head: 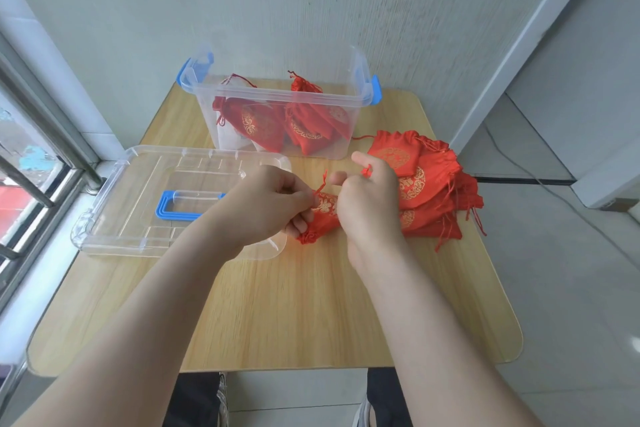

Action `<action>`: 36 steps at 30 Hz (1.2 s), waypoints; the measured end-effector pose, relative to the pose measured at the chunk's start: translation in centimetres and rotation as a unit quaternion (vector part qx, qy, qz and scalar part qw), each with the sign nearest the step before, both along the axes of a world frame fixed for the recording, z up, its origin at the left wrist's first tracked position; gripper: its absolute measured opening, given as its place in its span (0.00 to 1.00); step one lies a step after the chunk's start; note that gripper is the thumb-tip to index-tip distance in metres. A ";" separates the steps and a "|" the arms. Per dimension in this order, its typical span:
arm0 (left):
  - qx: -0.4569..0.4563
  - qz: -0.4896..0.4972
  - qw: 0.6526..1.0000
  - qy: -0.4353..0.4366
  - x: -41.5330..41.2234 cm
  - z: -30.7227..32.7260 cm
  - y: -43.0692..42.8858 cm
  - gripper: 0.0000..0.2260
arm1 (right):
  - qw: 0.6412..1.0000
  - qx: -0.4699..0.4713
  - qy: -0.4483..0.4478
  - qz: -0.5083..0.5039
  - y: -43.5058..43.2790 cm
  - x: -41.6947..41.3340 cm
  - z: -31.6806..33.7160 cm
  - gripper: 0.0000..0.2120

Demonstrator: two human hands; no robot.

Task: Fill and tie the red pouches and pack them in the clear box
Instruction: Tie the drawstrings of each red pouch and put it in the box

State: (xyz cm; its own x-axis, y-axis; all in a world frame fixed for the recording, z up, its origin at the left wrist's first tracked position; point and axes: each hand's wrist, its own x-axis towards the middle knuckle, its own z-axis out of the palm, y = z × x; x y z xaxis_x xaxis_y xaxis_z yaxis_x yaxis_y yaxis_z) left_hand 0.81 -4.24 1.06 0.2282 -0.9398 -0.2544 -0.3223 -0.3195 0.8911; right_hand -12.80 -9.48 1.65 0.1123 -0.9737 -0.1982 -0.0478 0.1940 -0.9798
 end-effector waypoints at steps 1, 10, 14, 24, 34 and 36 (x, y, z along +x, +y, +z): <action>0.003 -0.004 1.000 -0.006 -0.1 0.1 0.1 0.09 | 1.000 0.004 -0.017 -0.005 0.0 0.1 0.0 0.23; 0.020 -0.039 0.999 -0.004 -0.3 0.7 0.5 0.07 | 0.994 -0.006 -0.059 0.094 -0.3 -0.6 0.2 0.10; 0.021 -0.068 0.997 -0.037 -0.3 0.7 0.6 0.07 | 0.981 -0.039 0.029 0.187 -0.7 -1.5 0.8 0.10; 0.024 -0.117 0.991 -0.062 -0.6 0.9 0.6 0.08 | 0.979 0.000 -0.035 0.200 -2.0 -1.3 0.7 0.14; -0.011 -0.049 0.999 -0.006 0.4 0.0 0.2 0.11 | 0.972 -0.162 0.127 0.111 -2.2 -1.3 -0.5 0.12; -0.028 -0.009 0.999 0.028 0.9 -0.2 0.0 0.11 | 0.951 -0.217 0.177 0.134 -2.0 -1.6 -0.3 0.14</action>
